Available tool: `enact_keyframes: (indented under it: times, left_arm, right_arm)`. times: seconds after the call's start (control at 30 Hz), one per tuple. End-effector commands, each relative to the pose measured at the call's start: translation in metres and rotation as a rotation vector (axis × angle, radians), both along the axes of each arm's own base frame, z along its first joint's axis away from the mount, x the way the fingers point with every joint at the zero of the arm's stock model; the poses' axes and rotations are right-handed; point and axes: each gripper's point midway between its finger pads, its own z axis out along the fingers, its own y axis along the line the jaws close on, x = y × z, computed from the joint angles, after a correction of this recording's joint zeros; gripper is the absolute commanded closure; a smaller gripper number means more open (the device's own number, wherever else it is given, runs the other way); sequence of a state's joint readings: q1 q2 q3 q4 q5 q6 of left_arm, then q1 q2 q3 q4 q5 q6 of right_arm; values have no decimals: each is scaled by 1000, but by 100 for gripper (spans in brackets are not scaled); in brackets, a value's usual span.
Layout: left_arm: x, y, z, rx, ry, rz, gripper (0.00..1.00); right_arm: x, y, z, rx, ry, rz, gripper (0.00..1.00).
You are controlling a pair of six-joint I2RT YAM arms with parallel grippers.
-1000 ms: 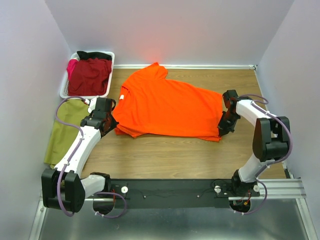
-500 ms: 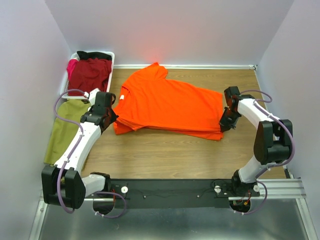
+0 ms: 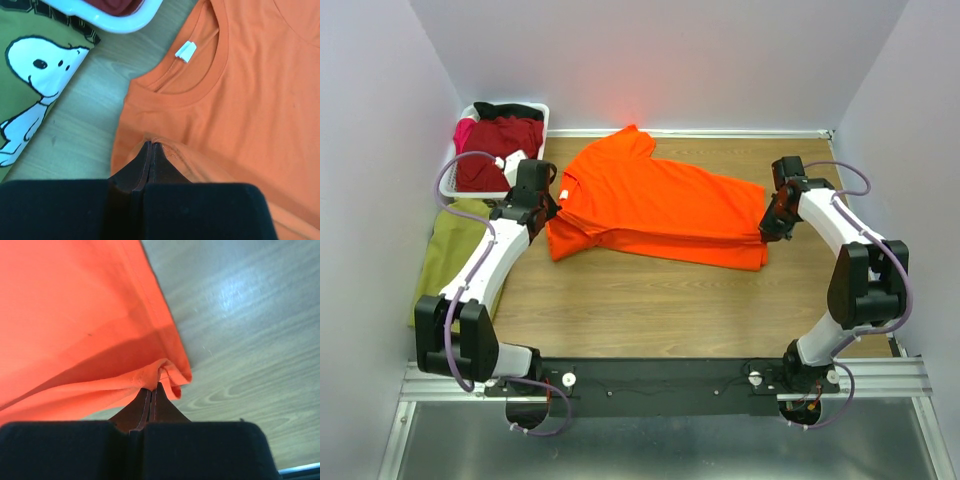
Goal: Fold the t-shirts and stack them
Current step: Fold the flattened tshirt in 1/3 of the way
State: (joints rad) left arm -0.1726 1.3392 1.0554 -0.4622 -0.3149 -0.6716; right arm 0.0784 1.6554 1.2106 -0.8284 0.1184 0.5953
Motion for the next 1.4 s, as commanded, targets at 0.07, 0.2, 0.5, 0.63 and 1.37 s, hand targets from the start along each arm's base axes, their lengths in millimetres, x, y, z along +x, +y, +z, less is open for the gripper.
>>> enact_keyframes:
  times: [0.07,0.2,0.5,0.63,1.37]
  left_arm:
    - [36,4,11,59,-56,16,100]
    - [48,2,5,72,-47,4,100]
    - [76,3,-5,119,-28,5,100]
    - [88,0,-17,123,-18,-2,100]
    - [167,-40,-47,186,30,-285,64]
  right_arm:
    - [35,-3,24,-8,-116,-15,99]
    - [39,4,31,28,-135,-1,99]
    - [38,8,21,41,-107,14,99]
    - [44,2,10,12,-96,-1,99]
    - [53,6,-12,24,-69,3,99]
